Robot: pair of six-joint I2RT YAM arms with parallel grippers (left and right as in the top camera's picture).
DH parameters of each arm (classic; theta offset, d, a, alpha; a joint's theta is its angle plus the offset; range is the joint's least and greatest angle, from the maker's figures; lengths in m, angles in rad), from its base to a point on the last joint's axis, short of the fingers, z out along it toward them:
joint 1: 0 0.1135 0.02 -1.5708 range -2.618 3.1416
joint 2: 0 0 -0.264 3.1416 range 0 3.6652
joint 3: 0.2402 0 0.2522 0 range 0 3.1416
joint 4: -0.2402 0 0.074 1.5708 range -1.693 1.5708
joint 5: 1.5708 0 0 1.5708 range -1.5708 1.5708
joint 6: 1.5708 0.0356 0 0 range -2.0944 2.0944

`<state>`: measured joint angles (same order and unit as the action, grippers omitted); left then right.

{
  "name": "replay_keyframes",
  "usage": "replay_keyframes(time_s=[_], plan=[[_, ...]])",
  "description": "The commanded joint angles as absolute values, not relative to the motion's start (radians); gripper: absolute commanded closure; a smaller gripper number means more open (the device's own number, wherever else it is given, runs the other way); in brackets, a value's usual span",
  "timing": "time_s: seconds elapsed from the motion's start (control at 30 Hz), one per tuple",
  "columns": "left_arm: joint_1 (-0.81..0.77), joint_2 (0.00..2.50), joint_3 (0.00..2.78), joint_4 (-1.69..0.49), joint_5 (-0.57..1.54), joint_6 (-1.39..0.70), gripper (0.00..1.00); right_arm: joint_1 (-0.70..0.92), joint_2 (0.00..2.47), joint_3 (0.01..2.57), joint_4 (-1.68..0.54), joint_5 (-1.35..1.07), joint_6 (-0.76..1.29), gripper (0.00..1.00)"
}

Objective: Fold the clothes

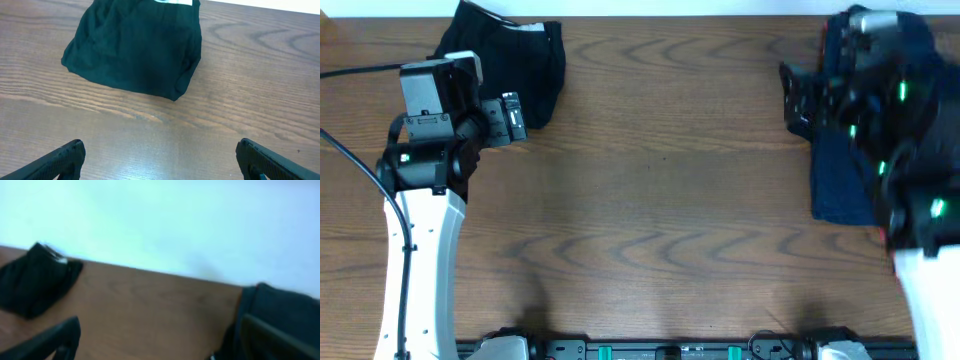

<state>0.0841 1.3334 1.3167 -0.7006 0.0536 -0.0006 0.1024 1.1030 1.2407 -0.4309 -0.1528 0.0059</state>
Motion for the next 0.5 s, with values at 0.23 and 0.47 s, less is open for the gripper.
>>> replay_keyframes(time_s=[0.23,0.47], plan=[[0.086,1.336,1.32,-0.703,0.06,-0.006,0.02,0.112,0.569,0.455,0.049,-0.143,0.004,0.01],[0.086,1.336,1.32,-0.703,0.06,-0.006,0.02,0.11,0.274,0.146,0.143,-0.137,0.003,0.01]])
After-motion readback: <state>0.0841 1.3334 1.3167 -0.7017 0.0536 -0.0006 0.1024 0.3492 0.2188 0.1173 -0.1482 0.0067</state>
